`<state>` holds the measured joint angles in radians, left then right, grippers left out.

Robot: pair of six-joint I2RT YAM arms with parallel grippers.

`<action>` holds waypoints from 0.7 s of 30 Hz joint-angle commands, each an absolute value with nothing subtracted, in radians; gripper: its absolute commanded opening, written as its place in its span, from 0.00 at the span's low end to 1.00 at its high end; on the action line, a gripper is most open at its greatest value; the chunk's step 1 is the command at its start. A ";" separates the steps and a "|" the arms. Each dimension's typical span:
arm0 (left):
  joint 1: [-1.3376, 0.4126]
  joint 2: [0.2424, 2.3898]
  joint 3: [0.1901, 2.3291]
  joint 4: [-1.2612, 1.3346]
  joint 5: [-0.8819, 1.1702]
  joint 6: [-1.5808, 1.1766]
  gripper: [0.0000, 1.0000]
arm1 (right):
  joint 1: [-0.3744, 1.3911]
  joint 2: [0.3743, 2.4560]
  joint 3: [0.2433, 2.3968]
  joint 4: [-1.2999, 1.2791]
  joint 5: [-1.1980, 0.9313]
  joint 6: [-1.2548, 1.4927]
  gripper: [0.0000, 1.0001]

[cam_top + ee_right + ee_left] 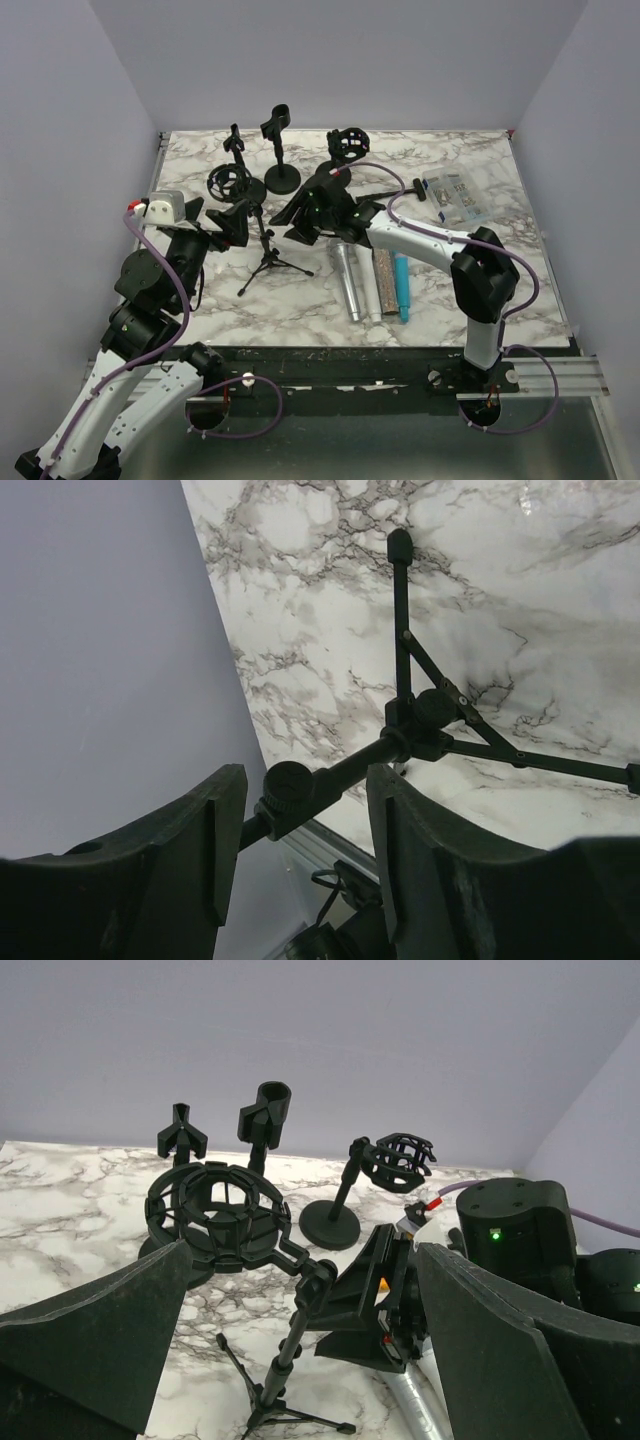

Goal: Remove the microphone from the stand

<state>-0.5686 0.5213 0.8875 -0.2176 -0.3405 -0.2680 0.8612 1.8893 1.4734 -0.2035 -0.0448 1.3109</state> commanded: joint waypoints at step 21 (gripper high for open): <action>-0.566 0.499 0.877 -0.195 -0.373 -0.257 0.99 | 0.922 1.968 1.413 -0.033 -0.105 1.457 0.25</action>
